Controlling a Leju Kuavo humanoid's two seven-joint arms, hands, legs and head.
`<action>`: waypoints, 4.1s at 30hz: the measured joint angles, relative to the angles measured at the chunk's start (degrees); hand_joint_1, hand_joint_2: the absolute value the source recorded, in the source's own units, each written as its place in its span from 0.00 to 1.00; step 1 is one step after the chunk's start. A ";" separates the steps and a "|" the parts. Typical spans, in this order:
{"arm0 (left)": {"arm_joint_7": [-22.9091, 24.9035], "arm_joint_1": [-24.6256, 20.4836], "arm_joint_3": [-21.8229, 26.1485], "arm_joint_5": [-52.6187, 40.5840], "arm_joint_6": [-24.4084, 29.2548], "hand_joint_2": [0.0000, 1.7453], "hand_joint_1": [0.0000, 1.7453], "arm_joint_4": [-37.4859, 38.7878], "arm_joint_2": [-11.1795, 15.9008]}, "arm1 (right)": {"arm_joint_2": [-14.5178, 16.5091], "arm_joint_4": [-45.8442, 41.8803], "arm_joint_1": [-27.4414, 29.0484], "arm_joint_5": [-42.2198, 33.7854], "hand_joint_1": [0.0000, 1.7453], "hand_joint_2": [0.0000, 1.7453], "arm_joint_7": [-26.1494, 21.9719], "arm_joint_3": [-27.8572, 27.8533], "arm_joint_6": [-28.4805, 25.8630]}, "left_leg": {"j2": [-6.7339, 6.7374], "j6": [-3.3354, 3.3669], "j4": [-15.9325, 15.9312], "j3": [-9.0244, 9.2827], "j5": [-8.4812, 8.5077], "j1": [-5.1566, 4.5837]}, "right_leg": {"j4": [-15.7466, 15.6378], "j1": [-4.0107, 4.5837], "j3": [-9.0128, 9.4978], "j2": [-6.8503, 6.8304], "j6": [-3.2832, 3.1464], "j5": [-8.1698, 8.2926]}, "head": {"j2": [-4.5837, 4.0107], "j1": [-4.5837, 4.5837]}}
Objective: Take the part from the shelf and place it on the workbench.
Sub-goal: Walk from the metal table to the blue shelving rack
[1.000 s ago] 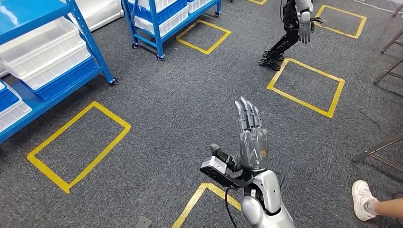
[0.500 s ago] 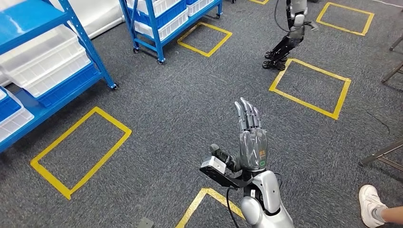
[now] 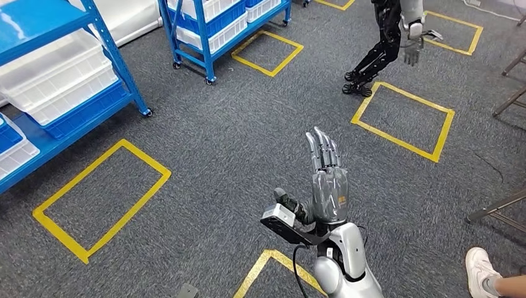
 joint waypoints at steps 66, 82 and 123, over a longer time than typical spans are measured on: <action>0.49 0.13 0.09 -0.38 -0.04 0.00 0.00 0.00 0.02 | -0.02 -0.60 0.60 -0.17 0.00 0.00 -0.39 -0.01 -0.11 | -0.14 -0.38 0.62 0.90 -1.55 -0.20 | -6.18 -0.10 1.08 -0.01 0.23 7.00 | 0.00 0.01; 0.49 0.05 0.11 -0.83 0.91 0.00 0.00 0.00 0.06 | 0.03 -0.62 0.58 -0.88 0.00 0.00 -0.39 -0.02 0.63 | 0.05 -2.32 5.76 -4.04 -0.03 -0.29 | -12.77 0.21 7.12 0.26 -2.15 5.72 | 0.00 -0.03; 0.30 -0.29 0.22 -1.21 1.16 0.00 0.00 0.00 -0.03 | -0.50 -0.91 1.13 1.05 0.00 0.00 -0.28 0.07 1.26 | -0.52 -0.21 0.26 -1.61 1.14 -0.36 | 0.05 -0.10 1.56 -0.55 0.49 -1.91 | 0.00 -0.06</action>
